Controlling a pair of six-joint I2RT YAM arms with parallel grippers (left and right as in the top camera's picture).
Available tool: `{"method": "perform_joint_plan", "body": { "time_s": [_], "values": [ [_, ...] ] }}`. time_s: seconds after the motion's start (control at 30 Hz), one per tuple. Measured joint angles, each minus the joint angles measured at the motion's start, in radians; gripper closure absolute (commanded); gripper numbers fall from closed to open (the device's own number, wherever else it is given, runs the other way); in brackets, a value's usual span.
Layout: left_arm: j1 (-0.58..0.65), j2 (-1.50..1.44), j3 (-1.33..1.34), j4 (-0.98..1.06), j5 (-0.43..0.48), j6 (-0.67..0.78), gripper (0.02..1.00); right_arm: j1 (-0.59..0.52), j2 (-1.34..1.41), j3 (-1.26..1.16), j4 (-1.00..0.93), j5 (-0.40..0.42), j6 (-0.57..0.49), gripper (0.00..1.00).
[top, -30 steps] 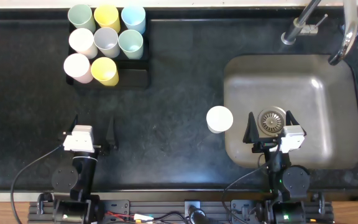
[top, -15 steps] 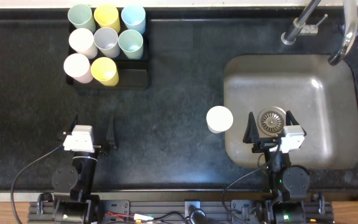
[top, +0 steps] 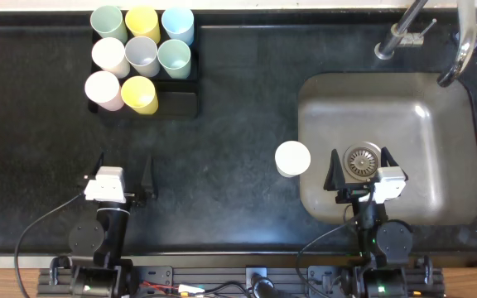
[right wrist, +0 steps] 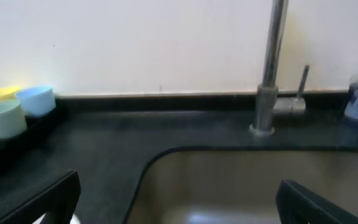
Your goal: Store Cups
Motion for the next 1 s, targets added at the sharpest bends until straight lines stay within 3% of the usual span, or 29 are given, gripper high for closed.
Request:
{"method": "perform_joint_plan", "body": {
  "time_s": [0.2, 0.37, 0.53, 0.7, 0.8, 1.0],
  "values": [
    [0.0, 0.0, 0.0, 0.001, -0.001, 0.0, 0.02, 0.001, 0.164, 0.326, -0.401, -0.031, 0.003, 0.005],
    [0.0, -0.001, -0.005, 0.004, -0.004, 0.003, 0.02, 0.005, 0.562, 0.859, -0.866, -0.035, 0.001, 0.003],
    [0.0, -0.002, -0.006, 0.006, -0.006, 0.003, 0.02, 0.06, 0.958, 1.209, -1.223, -0.018, -0.001, 0.003],
    [0.0, -0.002, -0.006, 0.006, -0.006, 0.003, 0.02, 0.166, 1.26, 1.251, -1.264, 0.04, -0.063, 0.003],
    [0.0, -0.002, -0.006, 0.006, -0.007, 0.003, 0.02, 0.2, 1.423, 1.25, -1.249, -0.006, -0.166, 0.003],
    [0.0, -0.002, -0.006, 0.006, -0.006, 0.003, 0.02, 0.2, 1.552, 1.25, -1.241, -0.04, -0.256, 0.005]
  ]
}}
